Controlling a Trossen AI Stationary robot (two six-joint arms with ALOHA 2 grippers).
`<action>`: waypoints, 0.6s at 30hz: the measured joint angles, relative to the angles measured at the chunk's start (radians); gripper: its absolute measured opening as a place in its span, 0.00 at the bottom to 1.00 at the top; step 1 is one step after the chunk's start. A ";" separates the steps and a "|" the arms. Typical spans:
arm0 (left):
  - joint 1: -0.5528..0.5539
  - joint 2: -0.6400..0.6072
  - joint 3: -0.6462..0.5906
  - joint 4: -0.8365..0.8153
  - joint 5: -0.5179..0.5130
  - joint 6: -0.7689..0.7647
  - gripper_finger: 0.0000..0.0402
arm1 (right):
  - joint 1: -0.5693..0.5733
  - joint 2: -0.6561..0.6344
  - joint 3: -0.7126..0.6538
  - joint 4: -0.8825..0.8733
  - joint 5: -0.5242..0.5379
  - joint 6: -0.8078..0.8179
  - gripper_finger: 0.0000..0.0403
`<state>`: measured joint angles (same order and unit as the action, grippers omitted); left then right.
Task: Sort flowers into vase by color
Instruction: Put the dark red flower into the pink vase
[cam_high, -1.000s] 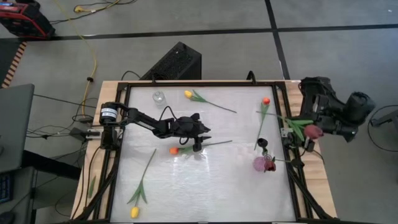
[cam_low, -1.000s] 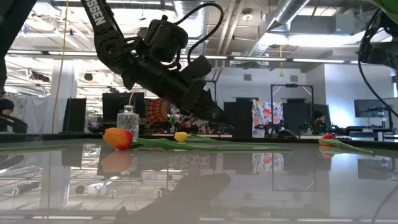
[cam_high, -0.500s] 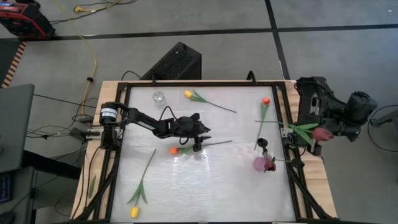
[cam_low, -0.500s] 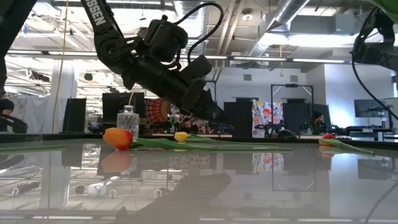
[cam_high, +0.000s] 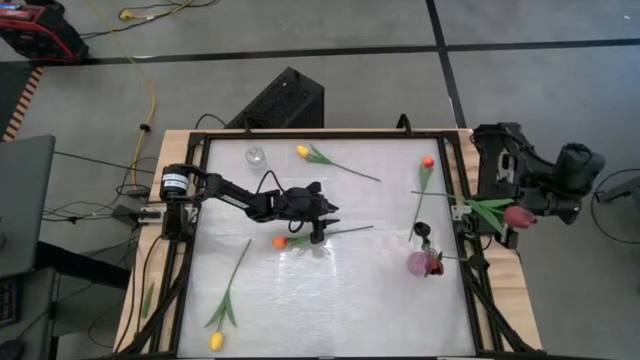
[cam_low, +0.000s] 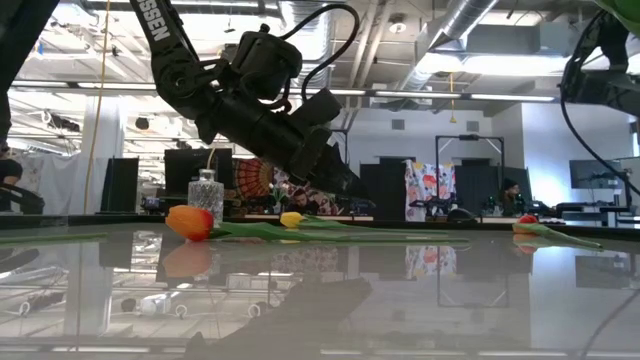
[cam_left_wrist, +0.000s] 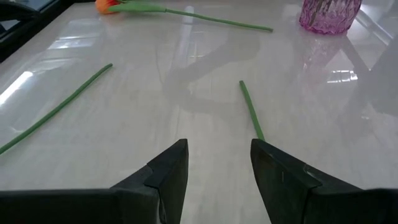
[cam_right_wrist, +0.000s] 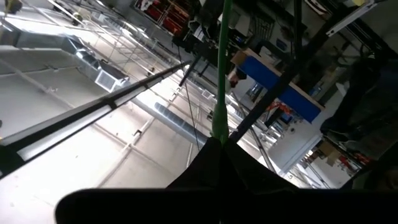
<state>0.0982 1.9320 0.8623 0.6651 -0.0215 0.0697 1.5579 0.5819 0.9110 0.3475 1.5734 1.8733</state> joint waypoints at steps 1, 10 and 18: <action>0.000 0.000 0.000 0.000 0.000 0.000 0.41 | -0.006 0.003 0.005 0.004 0.000 -0.014 0.08; 0.000 0.000 0.000 0.000 0.000 -0.004 0.41 | -0.159 0.081 0.047 0.057 0.000 0.010 0.06; 0.000 0.000 0.000 0.000 0.000 -0.002 0.41 | -0.228 0.255 0.160 0.191 -0.002 0.011 0.06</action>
<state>0.0982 1.9320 0.8623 0.6651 -0.0216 0.0677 1.3294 0.8365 1.0706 0.5383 1.5719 1.8847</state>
